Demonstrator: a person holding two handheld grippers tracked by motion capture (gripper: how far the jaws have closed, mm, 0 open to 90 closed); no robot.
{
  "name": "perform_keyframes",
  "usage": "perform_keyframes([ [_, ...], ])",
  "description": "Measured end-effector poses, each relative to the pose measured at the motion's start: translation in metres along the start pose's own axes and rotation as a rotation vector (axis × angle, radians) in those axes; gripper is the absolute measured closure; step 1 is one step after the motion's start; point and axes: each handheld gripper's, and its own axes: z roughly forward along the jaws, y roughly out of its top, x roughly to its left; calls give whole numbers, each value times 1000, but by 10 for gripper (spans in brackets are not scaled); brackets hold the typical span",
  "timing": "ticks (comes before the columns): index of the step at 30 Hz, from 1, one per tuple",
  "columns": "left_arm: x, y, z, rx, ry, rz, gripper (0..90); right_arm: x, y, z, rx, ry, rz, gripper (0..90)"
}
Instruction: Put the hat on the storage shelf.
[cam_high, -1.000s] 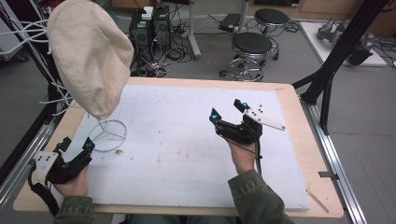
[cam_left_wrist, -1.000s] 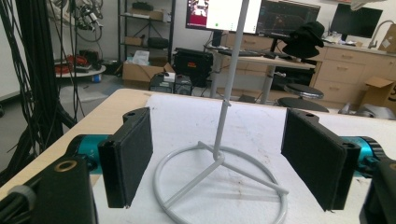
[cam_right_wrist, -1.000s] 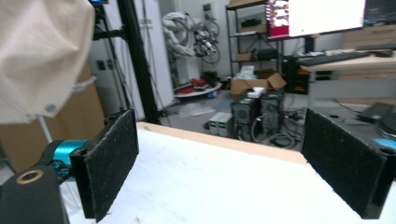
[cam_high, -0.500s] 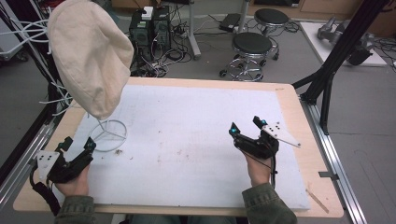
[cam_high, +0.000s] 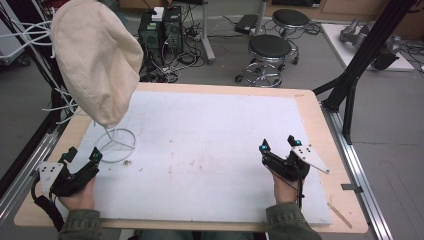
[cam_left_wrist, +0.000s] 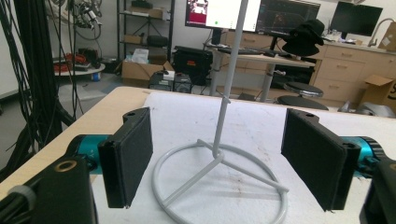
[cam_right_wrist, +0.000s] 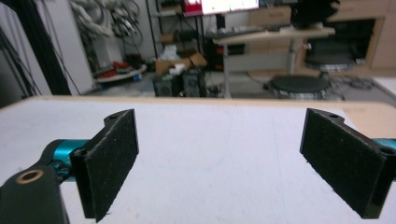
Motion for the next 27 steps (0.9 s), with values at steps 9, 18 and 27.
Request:
perform_keyframes([
  [9,0,-1,1,2,-9,-3,251,3,-2,-1,13,-18,3,108],
  [18,0,0,1,6,-21,-1,251,-2,-2,-1,8,-23,23,107],
  [27,0,0,1,6,-22,0,251,-5,-2,-2,14,-24,40,108],
])
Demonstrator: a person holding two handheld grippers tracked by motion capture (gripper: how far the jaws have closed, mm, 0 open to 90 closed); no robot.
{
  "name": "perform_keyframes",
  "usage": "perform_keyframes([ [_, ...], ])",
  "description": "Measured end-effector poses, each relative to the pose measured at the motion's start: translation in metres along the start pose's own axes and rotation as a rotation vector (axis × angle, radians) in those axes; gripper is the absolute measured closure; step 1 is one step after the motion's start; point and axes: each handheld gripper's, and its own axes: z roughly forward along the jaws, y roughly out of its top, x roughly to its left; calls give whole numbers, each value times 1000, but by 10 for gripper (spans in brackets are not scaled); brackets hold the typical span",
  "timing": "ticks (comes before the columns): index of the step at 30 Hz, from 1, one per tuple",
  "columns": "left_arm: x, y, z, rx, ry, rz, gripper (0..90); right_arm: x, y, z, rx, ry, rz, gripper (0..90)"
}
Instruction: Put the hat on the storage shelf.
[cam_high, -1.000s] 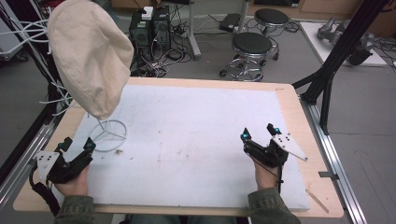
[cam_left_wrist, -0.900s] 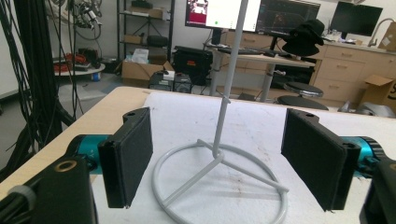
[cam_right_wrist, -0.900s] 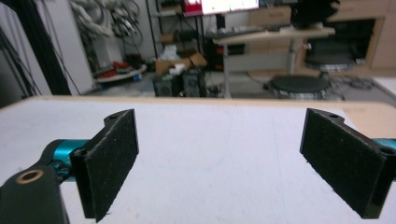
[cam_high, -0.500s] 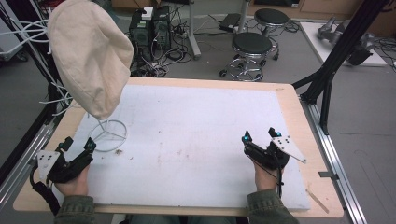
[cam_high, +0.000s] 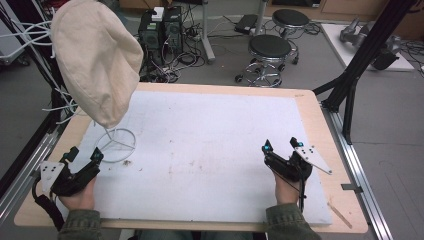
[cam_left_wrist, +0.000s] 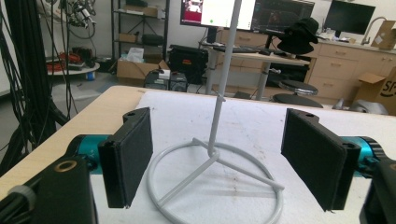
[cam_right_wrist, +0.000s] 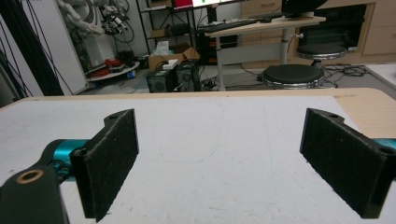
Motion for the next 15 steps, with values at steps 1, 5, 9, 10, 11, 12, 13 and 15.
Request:
perform_keyframes([
  [1,0,0,0,1,1,0,251,0,0,0,2,-1,1,108],
  [5,0,0,0,1,0,-1,251,0,0,0,3,5,5,108],
  [9,0,0,0,2,-3,0,251,0,-1,1,11,10,4,107],
  [10,0,0,0,2,-3,0,251,0,-1,1,15,10,8,108],
  [11,0,0,0,2,-4,0,251,0,-1,1,16,10,11,108],
  [12,0,0,0,1,-5,-1,251,0,-1,1,16,10,9,108],
  [13,0,0,1,2,-6,-1,251,0,-1,1,16,10,11,108],
  [15,0,-1,1,3,-8,-5,251,-1,-1,1,16,9,10,108],
])
